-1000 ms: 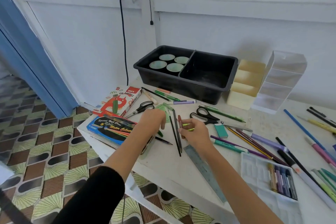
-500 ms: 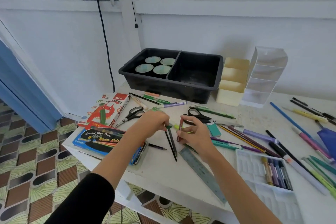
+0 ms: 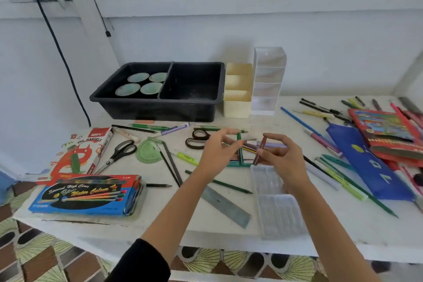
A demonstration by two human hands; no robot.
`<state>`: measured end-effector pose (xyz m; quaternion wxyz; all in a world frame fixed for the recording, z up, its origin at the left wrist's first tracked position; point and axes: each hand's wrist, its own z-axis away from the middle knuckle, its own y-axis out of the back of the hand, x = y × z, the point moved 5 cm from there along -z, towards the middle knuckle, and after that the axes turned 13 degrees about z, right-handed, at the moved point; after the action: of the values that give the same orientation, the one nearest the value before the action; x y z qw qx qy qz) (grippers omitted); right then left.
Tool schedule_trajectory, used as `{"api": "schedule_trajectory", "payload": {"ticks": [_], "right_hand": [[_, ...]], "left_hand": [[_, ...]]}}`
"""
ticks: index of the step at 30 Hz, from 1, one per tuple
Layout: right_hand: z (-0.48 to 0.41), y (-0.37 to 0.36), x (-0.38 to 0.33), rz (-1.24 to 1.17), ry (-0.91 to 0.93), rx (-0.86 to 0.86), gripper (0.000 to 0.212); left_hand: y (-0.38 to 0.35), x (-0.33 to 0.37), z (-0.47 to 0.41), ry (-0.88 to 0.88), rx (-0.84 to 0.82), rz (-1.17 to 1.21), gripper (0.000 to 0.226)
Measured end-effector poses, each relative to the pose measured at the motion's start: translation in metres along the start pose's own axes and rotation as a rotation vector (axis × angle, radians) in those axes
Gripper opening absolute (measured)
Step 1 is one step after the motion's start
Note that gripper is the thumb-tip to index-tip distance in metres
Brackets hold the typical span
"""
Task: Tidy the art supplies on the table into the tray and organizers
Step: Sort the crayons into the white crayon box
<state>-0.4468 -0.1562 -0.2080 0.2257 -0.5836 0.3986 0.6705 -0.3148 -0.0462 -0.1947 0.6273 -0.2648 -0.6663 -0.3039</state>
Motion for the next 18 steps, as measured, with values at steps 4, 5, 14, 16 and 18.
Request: {"api": "schedule_trajectory", "payload": {"ticks": [4, 5, 14, 16, 18], "right_hand": [[0.001, 0.038, 0.012, 0.145, 0.009, 0.065, 0.037], [0.001, 0.044, 0.015, 0.182, 0.017, 0.068, 0.037], [0.011, 0.056, 0.028, 0.392, 0.082, -0.062, 0.038], [0.013, 0.050, 0.031, 0.439, 0.116, -0.105, 0.038], [0.015, 0.045, 0.036, 0.488, 0.150, -0.143, 0.040]], "left_hand": [[-0.042, -0.014, 0.007, 0.087, -0.011, 0.173, 0.026], [-0.051, -0.017, 0.009, 0.101, -0.020, 0.191, 0.026], [-0.088, -0.043, 0.022, 0.145, 0.078, 0.143, 0.021], [-0.089, -0.048, 0.025, 0.154, 0.105, 0.133, 0.019], [-0.089, -0.051, 0.027, 0.147, 0.123, 0.126, 0.019]]}}
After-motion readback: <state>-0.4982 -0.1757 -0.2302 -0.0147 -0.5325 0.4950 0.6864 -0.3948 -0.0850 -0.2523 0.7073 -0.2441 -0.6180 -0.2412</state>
